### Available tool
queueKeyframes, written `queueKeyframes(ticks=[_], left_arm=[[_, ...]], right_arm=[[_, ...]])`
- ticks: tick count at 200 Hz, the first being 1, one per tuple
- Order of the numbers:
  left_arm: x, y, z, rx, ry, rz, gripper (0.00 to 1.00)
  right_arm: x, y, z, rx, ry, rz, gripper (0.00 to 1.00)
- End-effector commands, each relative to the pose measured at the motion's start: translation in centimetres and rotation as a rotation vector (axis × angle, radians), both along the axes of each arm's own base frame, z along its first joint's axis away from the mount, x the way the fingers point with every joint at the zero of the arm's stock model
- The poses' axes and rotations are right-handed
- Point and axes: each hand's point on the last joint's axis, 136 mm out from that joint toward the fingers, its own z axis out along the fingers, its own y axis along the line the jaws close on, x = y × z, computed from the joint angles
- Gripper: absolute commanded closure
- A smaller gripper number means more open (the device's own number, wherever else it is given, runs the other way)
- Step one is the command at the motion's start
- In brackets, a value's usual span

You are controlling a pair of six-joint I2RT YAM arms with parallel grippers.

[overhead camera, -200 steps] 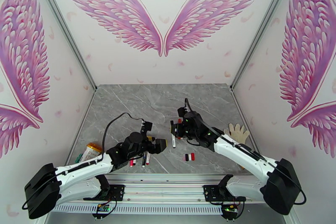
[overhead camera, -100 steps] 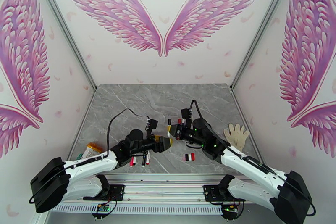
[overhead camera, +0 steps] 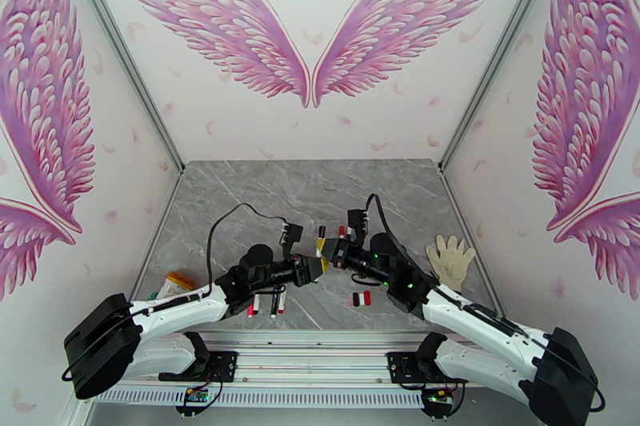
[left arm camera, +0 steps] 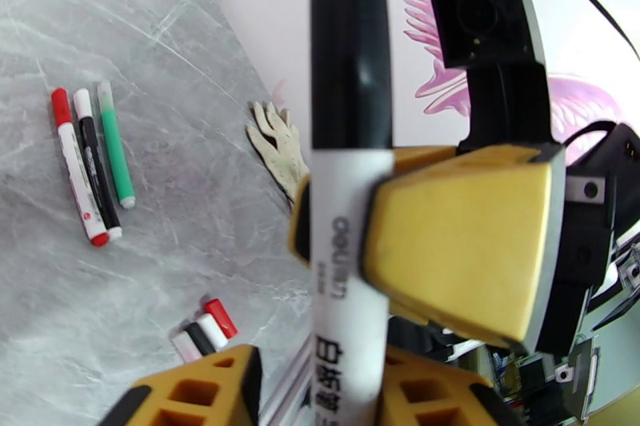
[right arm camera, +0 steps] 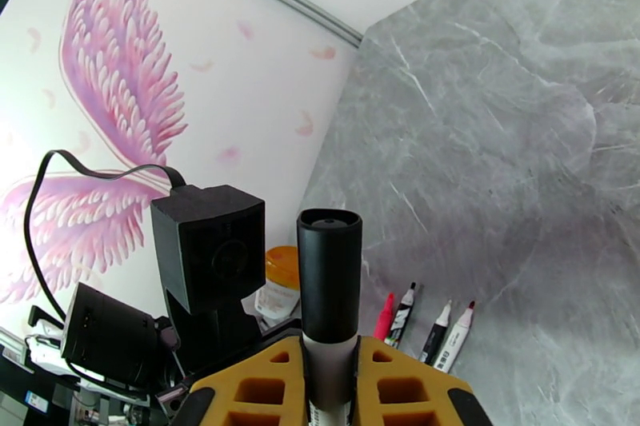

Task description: Open the pen caps

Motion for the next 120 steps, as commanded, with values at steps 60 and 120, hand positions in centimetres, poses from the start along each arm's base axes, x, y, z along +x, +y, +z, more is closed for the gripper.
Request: queueKeyframes(ticks=[60, 120], left_arm=[[0.6, 0.1, 0.6, 0.024, -0.044, 0.018, 0.96], [-1.1, 0.7, 0.6, 0.076, -0.106, -0.026, 0.99]], right_arm=[[-0.1, -0.6, 0.4, 0.004, -0.004, -0.041, 0.8], [-2.1, -0.8, -0.9, -0.066, 0.038, 0.045, 0.61]])
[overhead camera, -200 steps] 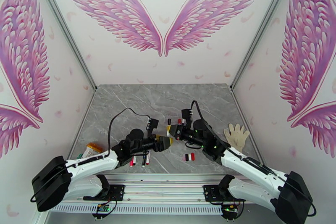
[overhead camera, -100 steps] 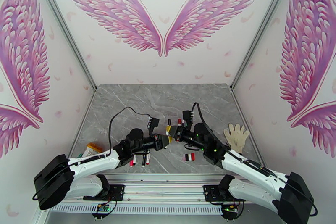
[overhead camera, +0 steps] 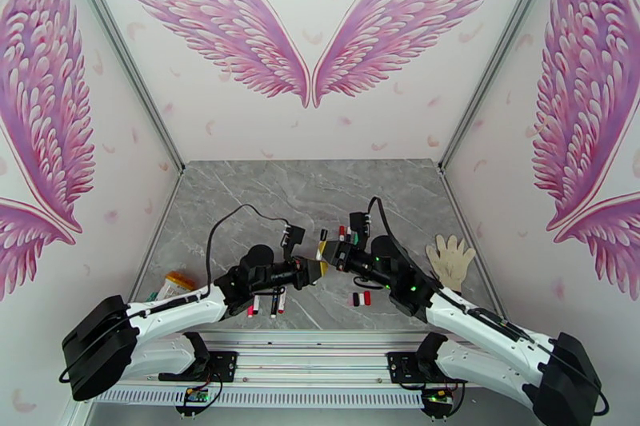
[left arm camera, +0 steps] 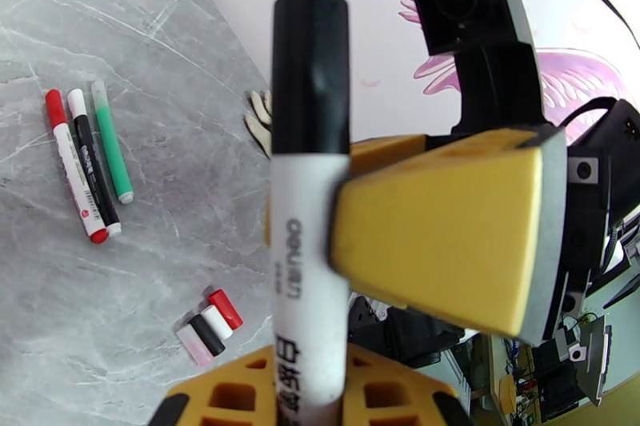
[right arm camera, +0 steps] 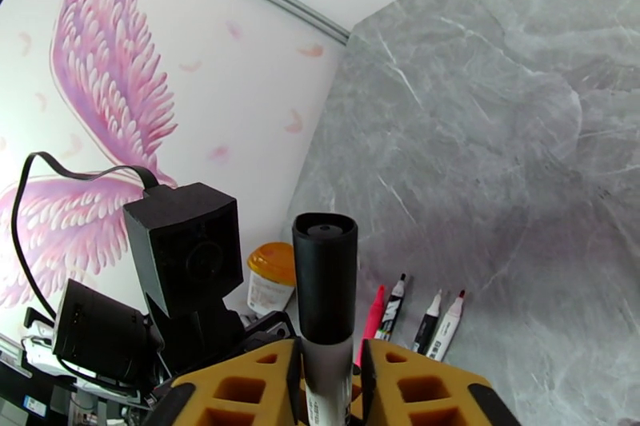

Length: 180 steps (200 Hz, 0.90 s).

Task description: Open the pen caps

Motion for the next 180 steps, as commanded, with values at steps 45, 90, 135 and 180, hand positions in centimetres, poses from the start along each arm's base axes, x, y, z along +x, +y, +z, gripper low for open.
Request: queueKeyframes(ticks=[45, 90, 135, 180], left_arm=[[-1.6, 0.6, 0.0, 0.067, -0.057, -0.053, 1.0], [-2.7, 0.4, 0.0, 0.097, -0.071, -0.104, 1.0], [-3.6, -0.5, -0.1, 0.116, -0.088, -0.154, 1.0], [-4.4, -1.7, -0.2, 0.13, -0.089, -0.199, 1.0]], right_arm=[[-2.1, -1.1, -1.0, -0.082, 0.071, 0.085, 0.5], [-2.7, -1.2, -0.3, -0.055, 0.087, 0.154, 0.4], [-2.2, -1.0, 0.6, -0.009, 0.116, 0.176, 0.39], [-1.8, -0.3, 1.5, 0.008, 0.107, 0.199, 0.44]])
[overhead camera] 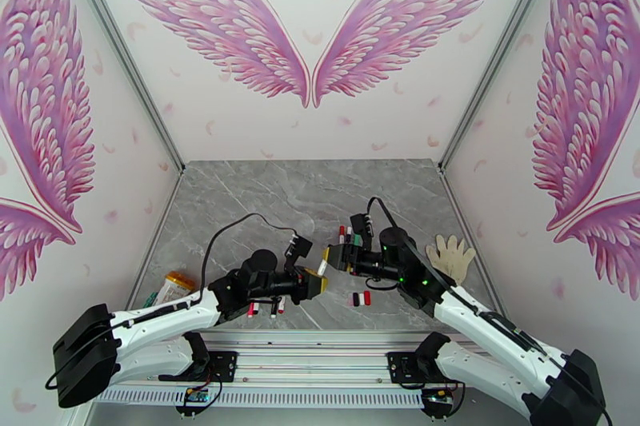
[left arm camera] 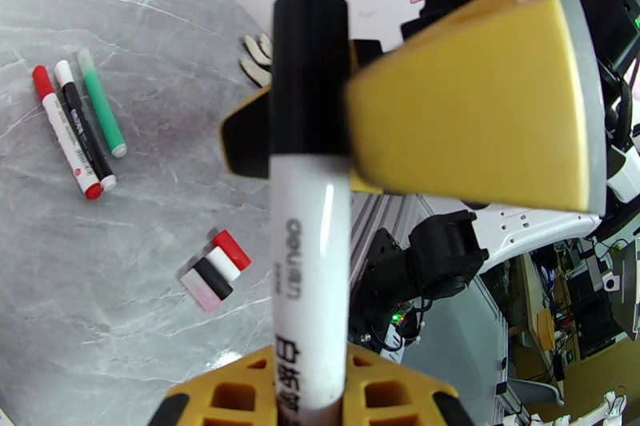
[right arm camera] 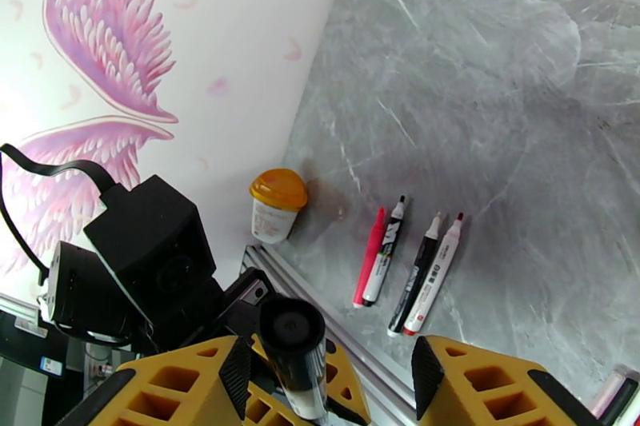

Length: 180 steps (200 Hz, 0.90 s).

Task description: Open the pen caps

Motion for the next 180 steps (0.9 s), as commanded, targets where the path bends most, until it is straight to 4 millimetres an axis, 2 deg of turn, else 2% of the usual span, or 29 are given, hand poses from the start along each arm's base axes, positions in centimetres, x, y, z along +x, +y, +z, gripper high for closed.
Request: queueKeyframes(ticks=[1, 82, 180], left_arm=[[-0.5, -1.0, 0.7, 0.006, -0.017, -0.045, 1.0], [-1.1, -1.7, 0.2, 0.028, -0.019, -0.069, 1.0], [-0.9, -1.8, 0.2, 0.029, -0.022, -0.062, 1.0]], right_arm=[[0.2, 0.6, 1.9, 0.04, -0.022, 0.029, 0.44], [0.9, 0.1, 2.3, 0.025, -0.037, 0.006, 0.57], [1.0, -0.3, 1.8, 0.006, -0.028, 0.003, 0.79]])
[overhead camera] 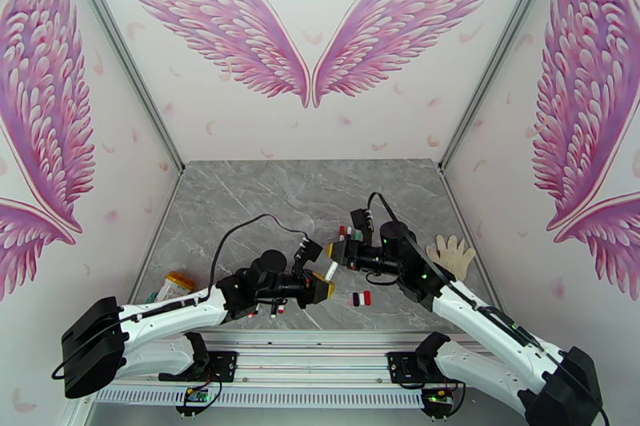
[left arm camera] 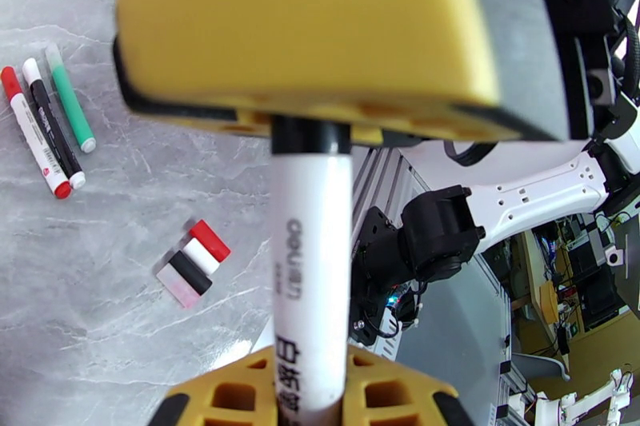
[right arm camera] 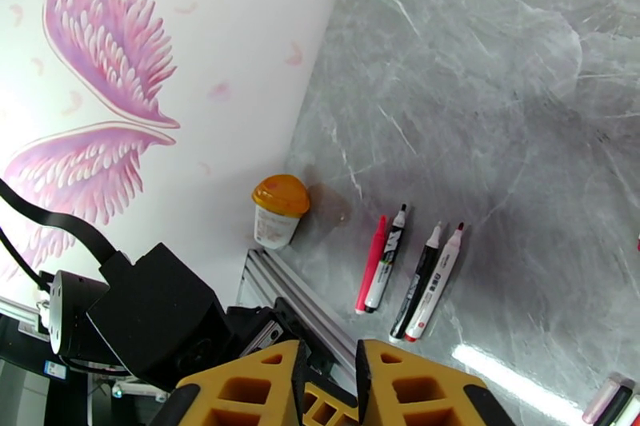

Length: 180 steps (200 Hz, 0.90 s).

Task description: Open the pen caps

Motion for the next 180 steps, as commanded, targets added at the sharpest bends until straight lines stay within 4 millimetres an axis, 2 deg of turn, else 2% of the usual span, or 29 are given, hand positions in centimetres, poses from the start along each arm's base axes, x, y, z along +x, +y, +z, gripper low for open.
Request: queueKeyframes(ticks=[1, 61, 104, 130, 180], left_arm=[[0.1, -0.5, 0.8, -0.005, -0.014, -0.006, 1.0], [0.4, 0.3, -0.8, 0.094, -0.031, 0.031, 1.0], [1.5, 1.4, -2.6, 0.295, -0.155, 0.146, 1.0], [1.8, 1.7, -3.4, 0.382, -0.201, 0.171, 1.0], [-0.2, -0.2, -2.3, 0.241, -0.114, 0.06, 1.0]], right_arm=[[0.0, 0.2, 1.4, 0.015, -0.028, 0.017, 0.79], [0.8, -1.0, 1.2, -0.045, -0.005, -0.057, 0.89], [2.5, -3.5, 0.6, -0.101, 0.061, -0.207, 0.92], [3.4, -4.9, 0.8, -0.125, 0.076, -0.276, 0.94], [4.0, -5.0, 2.8, -0.066, 0.003, -0.245, 0.95]])
